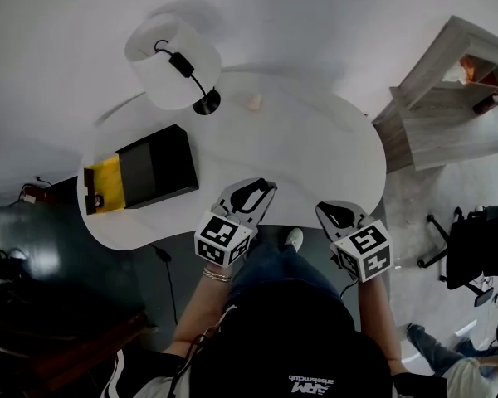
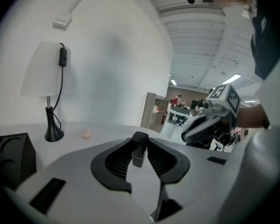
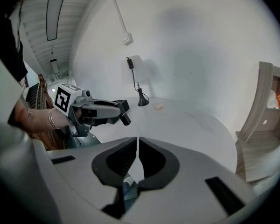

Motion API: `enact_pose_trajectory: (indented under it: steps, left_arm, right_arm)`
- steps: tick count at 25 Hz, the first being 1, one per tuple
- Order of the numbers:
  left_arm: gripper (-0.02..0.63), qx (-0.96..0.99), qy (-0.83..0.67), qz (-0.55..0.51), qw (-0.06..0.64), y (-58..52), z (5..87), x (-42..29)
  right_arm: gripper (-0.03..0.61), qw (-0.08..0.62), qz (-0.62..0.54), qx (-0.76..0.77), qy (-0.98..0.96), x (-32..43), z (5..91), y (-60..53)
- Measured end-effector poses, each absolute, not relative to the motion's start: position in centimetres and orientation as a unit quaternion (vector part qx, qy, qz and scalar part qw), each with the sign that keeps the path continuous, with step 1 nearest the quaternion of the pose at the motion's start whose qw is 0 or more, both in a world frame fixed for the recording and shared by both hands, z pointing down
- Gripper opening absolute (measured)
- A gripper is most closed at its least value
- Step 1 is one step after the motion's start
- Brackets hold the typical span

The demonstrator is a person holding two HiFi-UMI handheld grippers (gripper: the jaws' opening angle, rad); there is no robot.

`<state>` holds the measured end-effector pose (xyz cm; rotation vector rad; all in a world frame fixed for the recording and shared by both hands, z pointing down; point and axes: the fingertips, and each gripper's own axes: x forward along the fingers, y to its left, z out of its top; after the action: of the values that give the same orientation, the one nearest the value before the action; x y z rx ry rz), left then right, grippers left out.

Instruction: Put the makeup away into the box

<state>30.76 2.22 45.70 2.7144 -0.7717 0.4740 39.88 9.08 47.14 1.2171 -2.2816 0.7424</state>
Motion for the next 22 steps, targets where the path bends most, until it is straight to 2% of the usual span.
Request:
enact_pose_trajectory:
  steps: [11, 22]
  left_arm:
    - [0.115, 0.925, -0.328, 0.12, 0.148, 3.7, 43.8, 22.0]
    - [0.115, 0.898, -0.398, 0.093, 0.161, 5.7, 43.5, 9.3]
  right_arm:
    - [0.031, 0.219, 0.205, 0.398, -0.867, 31.4, 44.2, 8.3]
    - [0.031, 0.23, 0.154, 0.361, -0.891, 20.6, 41.7, 9.2]
